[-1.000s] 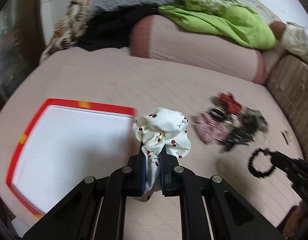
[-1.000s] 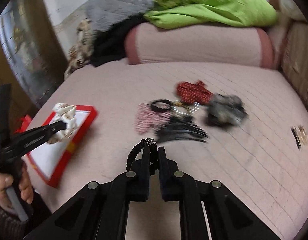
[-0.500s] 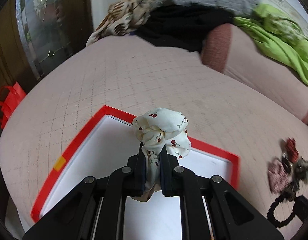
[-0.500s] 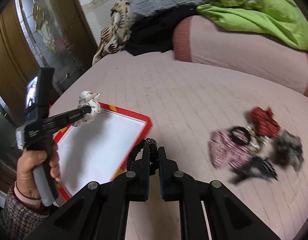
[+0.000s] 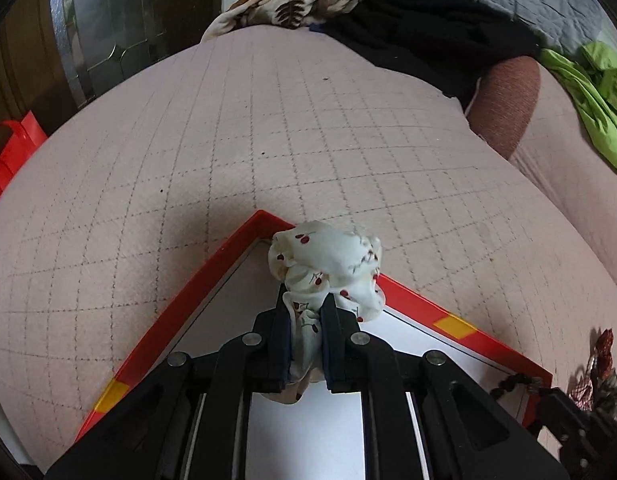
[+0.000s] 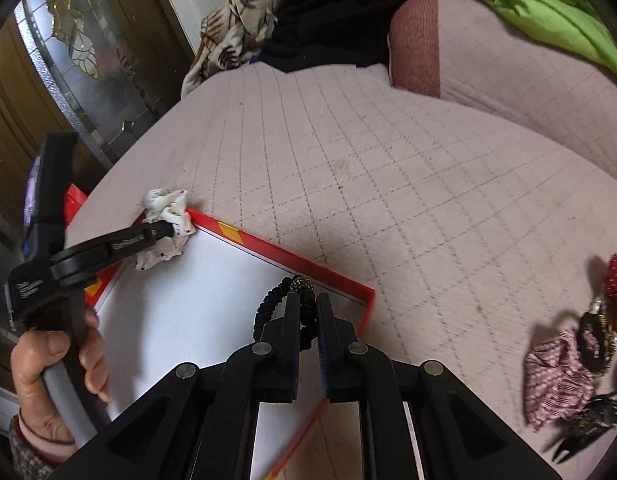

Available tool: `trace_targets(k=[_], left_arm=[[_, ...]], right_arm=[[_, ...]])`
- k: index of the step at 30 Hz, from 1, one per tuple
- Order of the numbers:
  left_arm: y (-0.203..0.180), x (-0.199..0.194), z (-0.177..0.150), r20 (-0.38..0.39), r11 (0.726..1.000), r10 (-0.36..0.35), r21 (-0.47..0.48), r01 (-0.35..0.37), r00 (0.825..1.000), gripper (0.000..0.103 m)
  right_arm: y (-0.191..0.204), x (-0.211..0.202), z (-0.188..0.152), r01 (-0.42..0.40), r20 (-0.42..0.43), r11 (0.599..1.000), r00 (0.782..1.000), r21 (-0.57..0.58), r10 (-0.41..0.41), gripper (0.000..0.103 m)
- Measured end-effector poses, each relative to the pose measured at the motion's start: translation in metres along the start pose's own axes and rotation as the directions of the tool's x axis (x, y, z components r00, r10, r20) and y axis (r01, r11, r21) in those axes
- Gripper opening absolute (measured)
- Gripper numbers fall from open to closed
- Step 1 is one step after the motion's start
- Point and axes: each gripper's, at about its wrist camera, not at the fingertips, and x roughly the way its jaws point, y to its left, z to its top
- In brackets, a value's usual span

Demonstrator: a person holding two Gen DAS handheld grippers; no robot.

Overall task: Organize jewelry
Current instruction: 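Grasp white cherry scrunchie with left tool while right tool grasps black beaded bracelet, then release scrunchie with left tool while right tool drops bracelet into tray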

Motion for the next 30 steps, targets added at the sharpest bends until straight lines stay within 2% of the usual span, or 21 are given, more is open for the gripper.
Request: trace_targets(k=[4, 8, 10, 11, 12, 14, 19, 26, 30], left_arm=[[0.005, 0.005, 0.002, -0.008, 1.0, -0.013, -0.023, 0.013, 1.0, 0.016], [0.006, 0.003, 0.0, 0.0, 1.0, -0.008, -0.028, 0.008, 1.0, 0.026], [0.006, 0.0, 0.0, 0.01, 1.0, -0.002, -0.027, 0.002, 1.0, 0.032], [0.005, -0.001, -0.001, 0.013, 1.0, -0.002, -0.027, 0.002, 1.0, 0.036], [0.005, -0.002, -0.001, 0.017, 1.0, -0.003, -0.027, 0.004, 1.0, 0.038], [0.005, -0.008, -0.001, 0.031, 1.0, -0.007, -0.029, 0.008, 1.0, 0.047], [0.001, -0.022, -0.002, 0.068, 1.0, 0.004, -0.004, -0.004, 0.998, 0.048], [-0.016, -0.047, -0.019, 0.151, 0.992, 0.067, 0.097, -0.082, 0.986, 0.049], [-0.03, -0.062, -0.034, 0.19, 0.981, 0.079, 0.157, -0.11, 0.978, 0.05]], right_arm=[[-0.001, 0.01, -0.001, 0.016, -0.014, 1.0, 1.0, 0.002, -0.016, 0.01], [-0.002, 0.012, -0.001, 0.039, -0.015, 0.999, 0.999, 0.0, -0.039, 0.012], [-0.002, 0.011, -0.002, 0.036, -0.016, 0.999, 0.999, 0.012, -0.036, 0.028], [-0.002, 0.009, -0.002, 0.036, -0.012, 0.999, 0.999, 0.016, -0.036, 0.042], [-0.002, 0.006, -0.002, 0.028, -0.003, 0.999, 1.0, 0.018, -0.028, 0.049], [0.002, 0.001, -0.003, 0.04, 0.01, 0.999, 0.999, 0.006, -0.04, 0.051], [0.009, -0.018, -0.007, 0.054, 0.035, 0.998, 0.998, -0.031, -0.053, 0.052], [-0.005, -0.048, -0.024, 0.056, 0.047, 0.998, 0.997, 0.008, -0.056, 0.056], [-0.017, -0.065, -0.04, 0.063, 0.047, 0.998, 0.997, 0.032, -0.064, 0.056]])
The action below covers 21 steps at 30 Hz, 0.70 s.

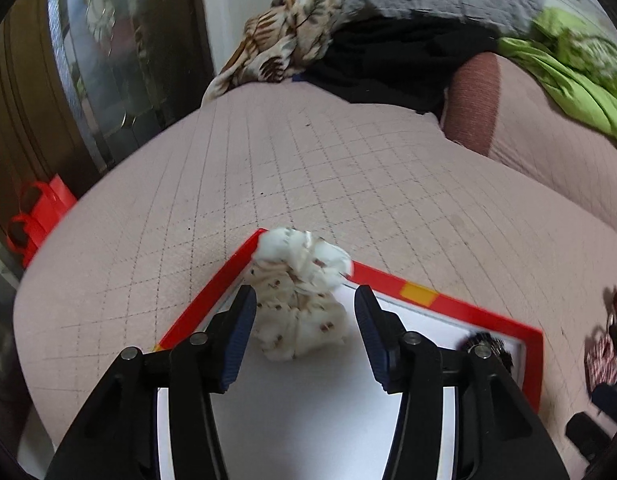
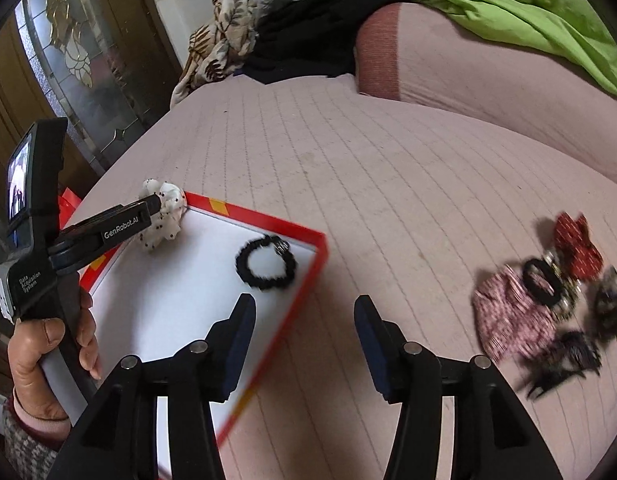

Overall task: Organize jewelry
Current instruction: 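Release scrunchie with left tool while right tool drops bracelet into tray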

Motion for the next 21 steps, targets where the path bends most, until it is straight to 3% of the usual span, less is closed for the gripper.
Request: trace_targets(k=[12, 14, 21], left_arm=[[-0.051, -0.068, -0.04, 0.049, 0.989, -0.087, 0.127, 0.08, 0.995, 0.051], [-0.06, -0.08, -0.05, 0.056, 0.985, -0.1, 0.144, 0.091, 0.993, 0.056], [-0.09, -0.118, -0.088, 0.048, 0.97, -0.139, 0.207, 0.127, 0.989, 0.058]], right_arm=[[-0.026, -0.055, -0.042, 0.066, 0.066, 0.998, 0.996, -0.021, -0.065, 0.056], [-0.032, -0.064, -0.049, 0.076, 0.078, 0.997, 0.994, -0.018, -0.074, 0.057], [-0.063, -0.091, -0.07, 0.091, 0.1, 0.995, 0.99, 0.039, -0.094, 0.06]])
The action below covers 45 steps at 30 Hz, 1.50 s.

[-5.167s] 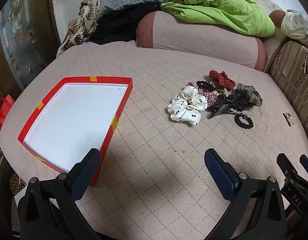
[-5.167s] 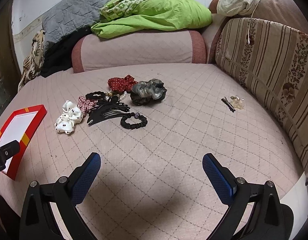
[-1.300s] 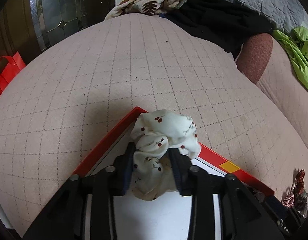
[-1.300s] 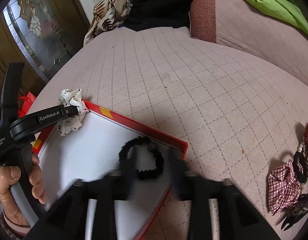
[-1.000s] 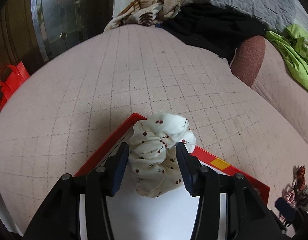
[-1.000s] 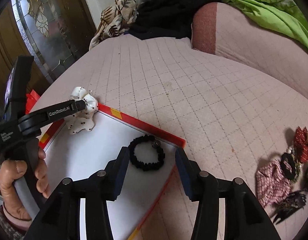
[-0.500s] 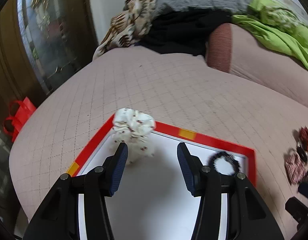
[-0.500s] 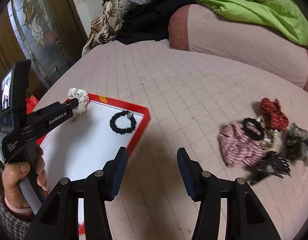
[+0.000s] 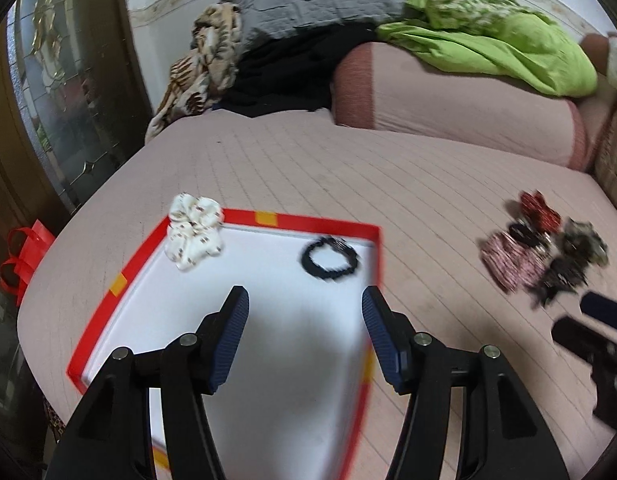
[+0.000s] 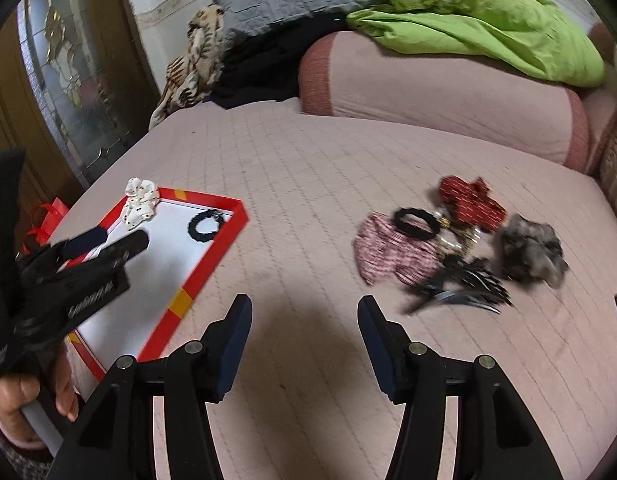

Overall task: Organize jewelry
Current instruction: 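Release scrunchie with left tool while right tool drops bracelet into tray, then grasp plaid scrunchie with left tool while right tool grasps grey scrunchie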

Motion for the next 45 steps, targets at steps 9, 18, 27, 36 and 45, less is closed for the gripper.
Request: trace_targets(k=[9, 18, 27, 36, 45], left_arm=[[-0.028, -0.034, -0.025, -0.036, 0.999, -0.028, 0.016, 0.029, 0.999, 0.058], [-0.06, -0.049, -0.032, -0.064, 0.997, -0.025, 0.07, 0.03, 0.998, 0.059], [-0.095, -0.042, -0.031, -0.103, 0.989, -0.048, 0.132, 0.061, 0.994, 0.059], [-0.139, -0.002, -0.025, -0.167, 0.968, -0.126, 0.194, 0.158, 0.978, 0.06], [-0.151, 0.074, 0.017, -0.259, 0.967, -0.222, 0.063, 0.245, 0.94, 0.06]], right_arm=[[-0.044, -0.035, -0.024, 0.046, 0.036, 0.998, 0.998, 0.044, -0.048, 0.063], [-0.104, -0.062, -0.052, 0.118, 0.04, 0.986, 0.992, 0.118, -0.123, 0.064], [-0.171, -0.072, -0.073, 0.184, 0.019, 0.957, 0.981, 0.225, -0.193, 0.064], [-0.212, -0.063, -0.076, 0.185, 0.019, 0.938, 0.98, 0.295, -0.199, 0.065], [-0.215, -0.037, -0.056, 0.108, 0.049, 0.957, 0.991, 0.268, -0.125, 0.07]])
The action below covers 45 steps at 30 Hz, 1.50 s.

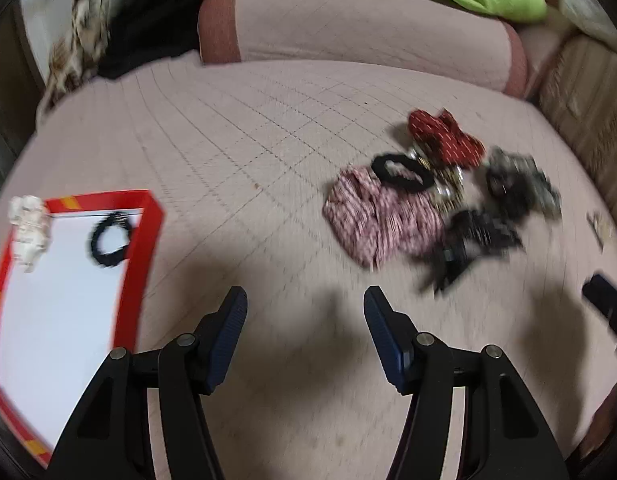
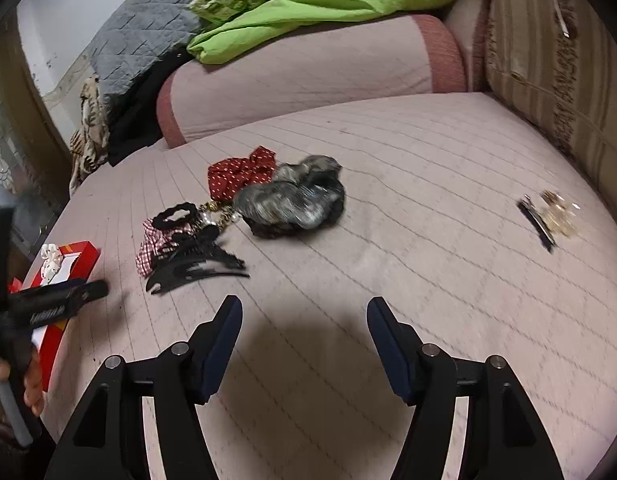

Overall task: Organize jewelry
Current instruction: 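Grasp plaid scrunchie with left tool while right tool grasps grey scrunchie, then carry plaid scrunchie with left tool while right tool carries grey scrunchie to tray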

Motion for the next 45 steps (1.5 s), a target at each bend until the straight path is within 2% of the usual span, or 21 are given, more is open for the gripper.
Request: trace_targets(k=[5, 10, 16, 17, 18, 19, 20, 22, 23, 24, 26, 27, 31, 38, 45], left_arm=[[0.004, 0.03, 0.027, -0.023, 0.993, -0.103, -0.057, 0.102, 0.994, 0.06], [-0.002, 0.055, 0.047, -0.037, 0.98, -0.188, -0.077, 0.185, 0.981, 0.06], [-0.008, 0.063, 0.056, -0.033, 0.972, -0.222, -0.081, 0.219, 0.974, 0.061], [-0.01, 0.063, 0.056, -0.037, 0.972, -0.223, -0.08, 0.219, 0.974, 0.058], [-0.013, 0.063, 0.055, -0.039, 0.974, -0.216, -0.07, 0.213, 0.976, 0.05], [-0.018, 0.064, 0.053, -0.051, 0.979, -0.202, -0.044, 0.2, 0.978, 0.028], [-0.022, 0.064, 0.052, -0.063, 0.982, -0.19, -0.027, 0.189, 0.98, 0.013], [-0.026, 0.061, 0.05, -0.068, 0.984, -0.177, -0.014, 0.176, 0.982, 0.01], [-0.027, 0.056, 0.048, -0.068, 0.983, -0.183, -0.012, 0.183, 0.981, 0.01], [-0.026, 0.051, 0.045, -0.062, 0.983, -0.182, -0.008, 0.182, 0.981, 0.01], [-0.027, 0.037, 0.039, -0.037, 0.987, -0.161, 0.017, 0.162, 0.986, 0.009], [-0.025, 0.031, 0.035, -0.03, 0.987, -0.157, 0.024, 0.157, 0.987, 0.009], [-0.01, -0.002, 0.018, 0.01, 0.988, -0.151, 0.018, 0.151, 0.988, 0.009], [0.029, -0.048, -0.009, 0.065, 0.977, -0.181, -0.105, 0.187, 0.981, 0.009], [0.034, -0.077, -0.031, 0.105, 0.981, -0.15, -0.107, 0.161, 0.983, 0.009]], right_arm=[[-0.005, 0.019, 0.017, -0.033, 0.001, 0.999, 0.999, 0.038, 0.033, 0.07], [-0.011, 0.034, 0.041, -0.061, 0.026, 0.994, 0.998, 0.096, 0.059, 0.079], [-0.015, 0.06, 0.066, -0.062, 0.022, 0.986, 0.998, 0.153, 0.059, 0.079], [-0.016, 0.064, 0.068, -0.055, 0.016, 0.985, 0.998, 0.161, 0.053, 0.079], [-0.016, 0.07, 0.07, -0.048, 0.005, 0.984, 0.999, 0.173, 0.048, 0.079], [-0.017, 0.073, 0.07, -0.046, -0.003, 0.982, 0.999, 0.181, 0.047, 0.079], [-0.017, 0.077, 0.07, -0.047, -0.009, 0.982, 0.999, 0.185, 0.049, 0.079], [-0.019, 0.081, 0.069, -0.04, -0.024, 0.983, 0.999, 0.178, 0.045, 0.061], [-0.019, 0.085, 0.068, -0.033, -0.043, 0.984, 0.998, 0.173, 0.041, 0.04], [-0.02, 0.088, 0.067, -0.025, -0.062, 0.984, 0.997, 0.174, 0.037, 0.028], [-0.024, 0.086, 0.062, -0.028, -0.072, 0.982, 0.997, 0.187, 0.042, 0.022], [-0.025, 0.083, 0.061, -0.031, -0.068, 0.982, 0.997, 0.188, 0.044, 0.016], [-0.022, 0.063, 0.052, -0.026, -0.057, 0.986, 0.998, 0.164, 0.036, 0.013], [-0.01, 0.019, 0.034, -0.043, -0.025, 0.991, 0.999, 0.128, 0.046, 0.011], [0.018, -0.021, 0.024, -0.065, 0.02, 0.996, 0.998, 0.062, 0.064, 0.008]])
